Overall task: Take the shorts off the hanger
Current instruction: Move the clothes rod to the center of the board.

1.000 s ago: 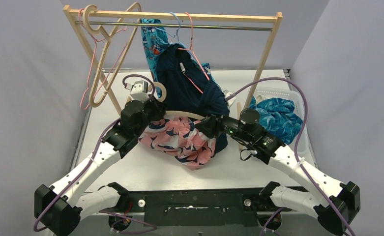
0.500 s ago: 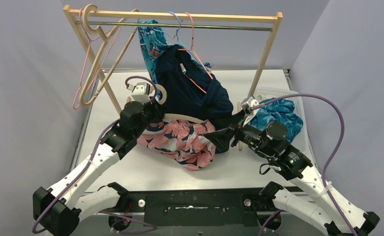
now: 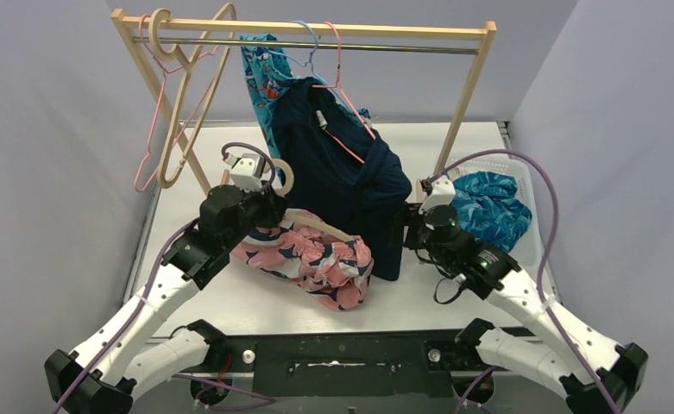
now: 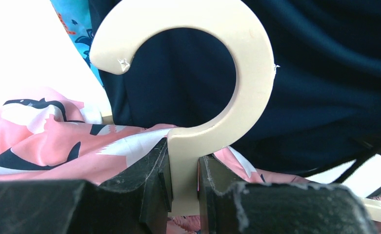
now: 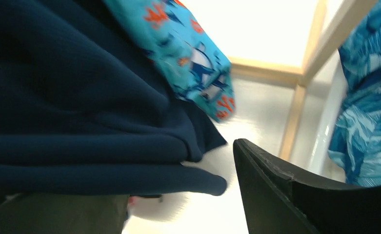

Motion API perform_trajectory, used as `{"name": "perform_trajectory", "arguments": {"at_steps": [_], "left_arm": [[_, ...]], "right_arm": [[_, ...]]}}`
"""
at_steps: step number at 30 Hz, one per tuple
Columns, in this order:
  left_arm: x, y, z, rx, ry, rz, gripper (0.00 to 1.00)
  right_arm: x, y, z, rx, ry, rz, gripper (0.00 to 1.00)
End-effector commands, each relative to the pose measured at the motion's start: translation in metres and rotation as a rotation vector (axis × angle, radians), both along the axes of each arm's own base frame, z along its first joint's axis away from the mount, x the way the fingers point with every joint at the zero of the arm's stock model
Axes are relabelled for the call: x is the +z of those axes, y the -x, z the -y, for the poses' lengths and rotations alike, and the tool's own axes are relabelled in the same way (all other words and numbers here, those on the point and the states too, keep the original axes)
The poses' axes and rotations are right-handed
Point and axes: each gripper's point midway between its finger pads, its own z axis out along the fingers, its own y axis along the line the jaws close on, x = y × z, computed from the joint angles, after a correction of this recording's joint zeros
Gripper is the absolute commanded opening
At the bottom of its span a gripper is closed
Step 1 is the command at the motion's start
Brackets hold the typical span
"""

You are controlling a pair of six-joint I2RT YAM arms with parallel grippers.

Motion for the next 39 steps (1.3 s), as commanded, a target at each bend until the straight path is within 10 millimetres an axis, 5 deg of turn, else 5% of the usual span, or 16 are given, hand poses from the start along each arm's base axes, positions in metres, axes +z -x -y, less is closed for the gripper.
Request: {"name": "perform_trajectory", "arguments": {"at_steps": [1, 16, 28, 32, 39], "left_arm": [[0.013, 0.008, 0.001, -0.058, -0.014, 0.034, 0.0], [0.008, 0.021, 0.005, -0.118, -0.02, -0.003, 0.0], [0.004, 0.026, 0.012, -0.158, -0.006, -0.007, 0.0], [0.0, 0.027, 0.014, -0.17, -0.001, -0.015, 0.0], [-0.002, 0.029, 0.019, -0.193, 0.022, -0.02, 0.0]], "right_arm": [[-0.008, -0.026, 0.025, -0.171, 0.058, -0.02, 0.72], [0.007, -0.136, 0.056, -0.113, 0.173, 0.009, 0.75], [0.025, -0.213, 0.031, 0.115, 0.179, 0.084, 0.79], [0.023, -0.215, 0.04, 0.08, 0.154, 0.068, 0.84], [0.025, -0.178, 0.041, 0.072, 0.084, 0.09, 0.89]]}}
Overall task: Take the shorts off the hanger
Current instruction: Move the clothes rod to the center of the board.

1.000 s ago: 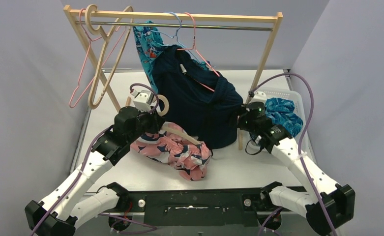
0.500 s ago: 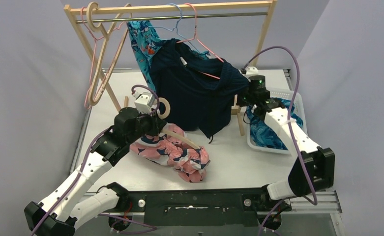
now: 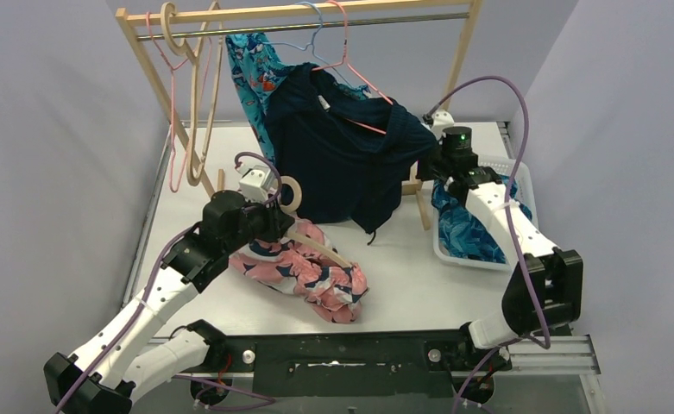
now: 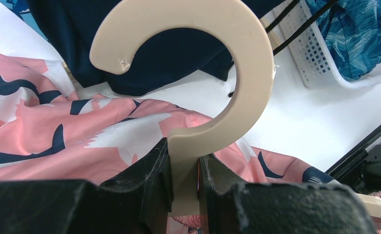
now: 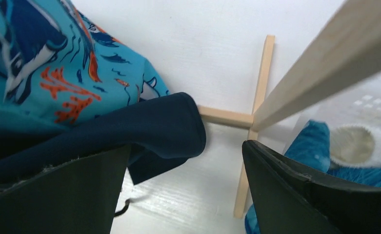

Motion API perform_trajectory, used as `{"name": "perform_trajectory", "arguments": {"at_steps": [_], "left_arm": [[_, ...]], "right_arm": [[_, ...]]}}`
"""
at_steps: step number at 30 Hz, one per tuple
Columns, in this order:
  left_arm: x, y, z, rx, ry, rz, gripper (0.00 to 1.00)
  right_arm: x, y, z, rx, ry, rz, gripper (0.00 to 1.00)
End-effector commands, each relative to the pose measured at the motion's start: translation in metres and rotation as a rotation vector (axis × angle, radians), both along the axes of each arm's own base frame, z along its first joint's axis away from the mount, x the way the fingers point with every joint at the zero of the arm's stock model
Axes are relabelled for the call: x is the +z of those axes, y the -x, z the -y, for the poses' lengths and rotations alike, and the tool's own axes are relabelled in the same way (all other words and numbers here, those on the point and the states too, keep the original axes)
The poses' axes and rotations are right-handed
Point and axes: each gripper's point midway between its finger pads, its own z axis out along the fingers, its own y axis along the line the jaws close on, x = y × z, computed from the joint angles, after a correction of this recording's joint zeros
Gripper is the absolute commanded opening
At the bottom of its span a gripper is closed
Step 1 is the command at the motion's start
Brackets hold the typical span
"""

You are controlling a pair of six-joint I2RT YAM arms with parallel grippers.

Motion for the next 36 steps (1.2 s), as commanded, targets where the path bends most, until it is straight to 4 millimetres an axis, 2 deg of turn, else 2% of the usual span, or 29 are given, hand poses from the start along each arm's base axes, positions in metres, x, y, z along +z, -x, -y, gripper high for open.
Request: {"name": "perform_trajectory", "arguments": {"at_steps": [1, 5, 8, 12, 16, 22, 26, 31, 33, 36], "left_arm": [[0.026, -0.002, 0.011, -0.039, 0.085, 0.07, 0.0], [0.023, 0.001, 0.013, -0.059, 0.083, 0.058, 0.0], [0.025, 0.002, 0.015, -0.065, 0.092, 0.059, 0.0], [0.027, 0.005, 0.018, -0.071, 0.112, 0.056, 0.0], [0.028, 0.008, 0.02, -0.074, 0.131, 0.062, 0.0], [0.034, 0.012, 0.029, -0.099, 0.14, 0.079, 0.0], [0.039, 0.015, 0.038, -0.101, 0.144, 0.113, 0.0], [0.041, 0.013, 0.042, -0.046, 0.127, 0.152, 0.0], [0.041, 0.011, 0.043, -0.032, 0.124, 0.164, 0.0], [0.039, 0.007, 0.041, 0.002, 0.11, 0.161, 0.0]], "right_arm": [[0.045, 0.014, -0.003, 0.001, -0.093, 0.134, 0.89], [0.046, 0.027, -0.001, -0.015, -0.115, 0.143, 0.91], [0.043, 0.038, 0.014, -0.103, -0.107, 0.12, 0.96], [0.036, 0.067, 0.025, -0.18, -0.148, 0.108, 0.99], [0.043, 0.096, 0.029, -0.247, -0.284, 0.159, 0.98], [0.047, 0.135, 0.033, -0.321, -0.413, 0.115, 0.98], [0.06, 0.157, 0.021, -0.229, -0.506, 0.178, 0.98], [0.088, 0.192, -0.008, 0.003, -0.581, 0.214, 1.0], [0.091, 0.204, -0.022, 0.09, -0.619, 0.177, 0.99], [0.085, 0.219, -0.036, 0.16, -0.668, 0.073, 0.95]]}}
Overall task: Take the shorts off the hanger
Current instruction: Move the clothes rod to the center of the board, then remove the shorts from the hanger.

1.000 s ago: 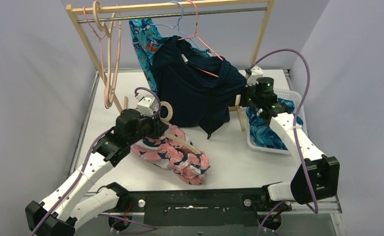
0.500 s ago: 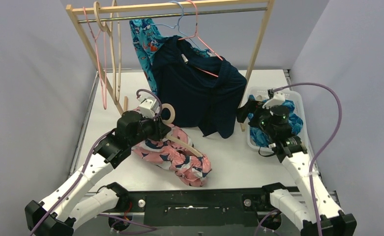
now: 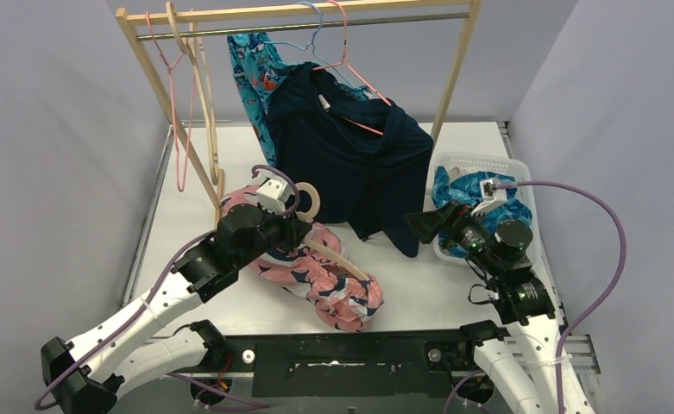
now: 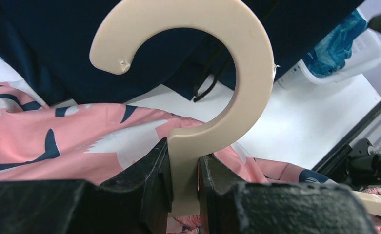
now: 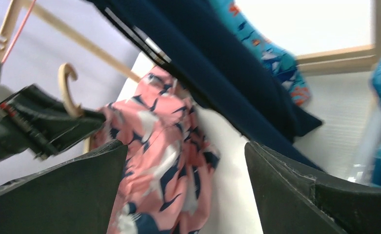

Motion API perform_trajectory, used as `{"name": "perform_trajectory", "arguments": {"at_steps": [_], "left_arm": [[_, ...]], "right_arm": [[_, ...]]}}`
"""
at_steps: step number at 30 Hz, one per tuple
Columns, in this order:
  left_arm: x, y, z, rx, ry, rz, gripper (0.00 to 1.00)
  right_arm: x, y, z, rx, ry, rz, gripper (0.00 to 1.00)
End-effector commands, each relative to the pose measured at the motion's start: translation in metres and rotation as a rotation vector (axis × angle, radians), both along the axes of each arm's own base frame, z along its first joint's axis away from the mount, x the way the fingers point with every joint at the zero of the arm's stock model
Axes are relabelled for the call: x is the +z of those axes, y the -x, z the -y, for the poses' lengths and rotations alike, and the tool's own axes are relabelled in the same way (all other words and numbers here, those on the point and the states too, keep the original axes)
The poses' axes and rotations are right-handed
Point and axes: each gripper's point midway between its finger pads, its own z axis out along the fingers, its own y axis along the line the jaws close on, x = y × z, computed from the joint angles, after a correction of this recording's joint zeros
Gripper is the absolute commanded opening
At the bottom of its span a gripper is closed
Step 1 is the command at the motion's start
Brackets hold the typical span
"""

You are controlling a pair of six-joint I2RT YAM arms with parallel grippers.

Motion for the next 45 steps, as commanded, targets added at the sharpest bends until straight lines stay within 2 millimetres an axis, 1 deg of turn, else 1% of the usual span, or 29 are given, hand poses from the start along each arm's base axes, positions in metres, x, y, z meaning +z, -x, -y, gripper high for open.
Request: {"name": "perform_trajectory", "arguments": {"at_steps": [1, 6, 8, 10, 12, 15, 17, 18, 20, 22, 24, 27, 28, 30, 32, 33, 34, 38, 42, 45], "left_arm": [[0.031, -0.016, -0.001, 0.088, 0.077, 0.087, 0.0], [0.022, -0.017, -0.002, 0.125, 0.068, 0.064, 0.0], [0.018, -0.019, -0.003, 0.149, 0.061, 0.057, 0.0], [0.016, -0.021, -0.004, 0.174, 0.054, 0.051, 0.0], [0.015, -0.024, -0.007, 0.194, 0.042, 0.048, 0.0], [0.013, -0.029, -0.012, 0.241, 0.021, 0.048, 0.0], [0.012, -0.031, -0.014, 0.252, 0.007, 0.047, 0.0], [0.011, -0.031, -0.015, 0.254, 0.005, 0.047, 0.0], [0.011, -0.031, -0.016, 0.259, 0.002, 0.049, 0.0], [0.009, -0.032, -0.019, 0.275, 0.001, 0.049, 0.0], [0.006, -0.032, -0.022, 0.291, -0.004, 0.046, 0.0], [0.004, -0.032, -0.024, 0.301, -0.013, 0.042, 0.0], [0.003, -0.032, -0.025, 0.304, -0.016, 0.041, 0.0], [0.002, -0.032, -0.027, 0.308, -0.018, 0.041, 0.0], [0.002, -0.031, -0.028, 0.31, -0.015, 0.042, 0.0], [0.002, -0.031, -0.028, 0.312, -0.012, 0.043, 0.0], [0.002, -0.031, -0.028, 0.312, -0.01, 0.041, 0.0], [0.001, -0.031, -0.027, 0.313, -0.007, 0.037, 0.0], [0.0, -0.03, -0.026, 0.309, -0.002, 0.031, 0.0], [-0.003, -0.029, -0.029, 0.317, -0.007, 0.024, 0.0]], "right_arm": [[0.015, 0.031, -0.033, 0.232, -0.093, -0.036, 0.94], [0.015, 0.055, -0.055, 0.381, -0.105, -0.052, 0.82], [0.015, 0.063, -0.069, 0.444, -0.112, -0.062, 0.74], [0.011, 0.066, -0.082, 0.475, -0.078, -0.099, 0.67], [0.005, 0.07, -0.094, 0.481, -0.022, -0.12, 0.63], [-0.006, 0.076, -0.109, 0.467, 0.056, -0.142, 0.47], [-0.017, 0.081, -0.116, 0.474, 0.108, -0.17, 0.45], [-0.022, 0.083, -0.118, 0.477, 0.134, -0.186, 0.41], [-0.031, 0.082, -0.119, 0.456, 0.175, -0.215, 0.37], [-0.035, 0.078, -0.116, 0.427, 0.21, -0.225, 0.36], [-0.031, 0.073, -0.11, 0.381, 0.222, -0.212, 0.41], [-0.025, 0.069, -0.1, 0.327, 0.22, -0.189, 0.51], [-0.024, 0.069, -0.097, 0.313, 0.215, -0.185, 0.52], [-0.023, 0.073, -0.095, 0.324, 0.209, -0.18, 0.48], [-0.023, 0.076, -0.093, 0.334, 0.207, -0.178, 0.36], [-0.024, 0.077, -0.094, 0.34, 0.206, -0.178, 0.33], [-0.023, 0.078, -0.096, 0.353, 0.203, -0.176, 0.31], [-0.026, 0.08, -0.11, 0.416, 0.188, -0.18, 0.31], [-0.029, 0.071, -0.112, 0.381, 0.198, -0.178, 0.3], [-0.029, 0.064, -0.106, 0.332, 0.208, -0.17, 0.14]]}}
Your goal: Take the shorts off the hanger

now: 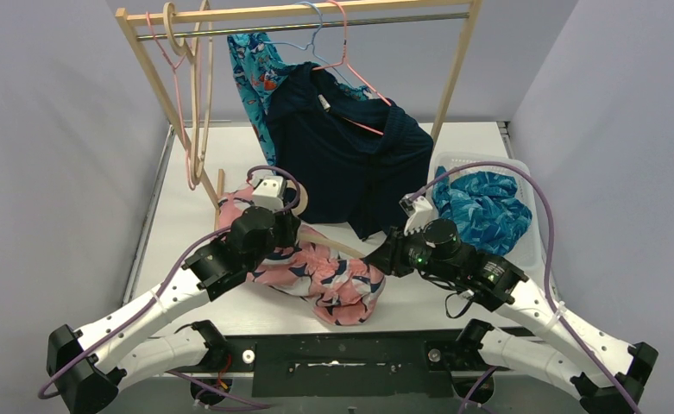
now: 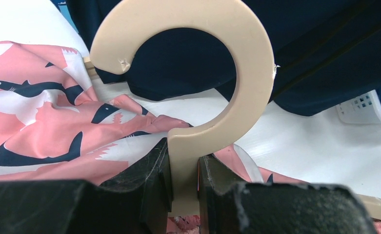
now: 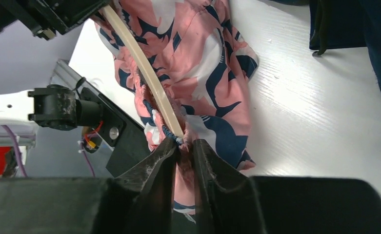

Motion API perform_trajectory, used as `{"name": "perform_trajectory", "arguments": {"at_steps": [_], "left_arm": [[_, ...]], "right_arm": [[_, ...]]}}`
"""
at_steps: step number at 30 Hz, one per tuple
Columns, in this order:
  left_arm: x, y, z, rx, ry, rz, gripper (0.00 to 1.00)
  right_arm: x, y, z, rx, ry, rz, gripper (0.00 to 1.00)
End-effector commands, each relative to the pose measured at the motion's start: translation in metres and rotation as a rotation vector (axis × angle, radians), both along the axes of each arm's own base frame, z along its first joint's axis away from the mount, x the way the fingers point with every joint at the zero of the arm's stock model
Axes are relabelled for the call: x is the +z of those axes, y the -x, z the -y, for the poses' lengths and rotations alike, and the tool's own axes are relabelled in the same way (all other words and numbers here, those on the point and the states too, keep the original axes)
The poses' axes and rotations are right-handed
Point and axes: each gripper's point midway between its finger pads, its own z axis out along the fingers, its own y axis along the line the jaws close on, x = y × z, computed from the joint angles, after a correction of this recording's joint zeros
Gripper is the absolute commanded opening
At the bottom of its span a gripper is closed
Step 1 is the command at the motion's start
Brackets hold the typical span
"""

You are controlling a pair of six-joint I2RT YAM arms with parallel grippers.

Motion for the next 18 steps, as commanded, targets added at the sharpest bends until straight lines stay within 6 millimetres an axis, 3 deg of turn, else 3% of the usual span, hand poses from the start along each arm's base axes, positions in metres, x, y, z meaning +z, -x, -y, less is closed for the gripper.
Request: {"name": "perform_trajectory", "arguments": {"at_steps": [1, 3, 8, 15, 18], "left_arm": [[0.018, -0.002, -0.002, 0.034, 0.059, 0.043, 0.0], [0.017, -0.002, -0.006, 0.048, 0.051, 0.041, 0.0], [0.012, -0.002, -0.017, 0.097, 0.045, 0.036, 0.0], [0.016, -0.005, -0.029, 0.2, 0.091, 0.033, 0.0], [0.021, -0.006, -0.034, 0.245, 0.139, 0.04, 0.0]], "right_arm": [[0.025, -0.014, 0.002, -0.063, -0.046, 0.089, 0.11], [0.025, -0.016, 0.008, -0.09, -0.049, 0.102, 0.05], [0.02, -0.02, 0.026, -0.169, 0.005, 0.098, 0.01], [0.002, -0.028, 0.064, -0.357, 0.111, 0.07, 0.0], [-0.009, -0.026, 0.063, -0.35, 0.102, 0.051, 0.0]]}}
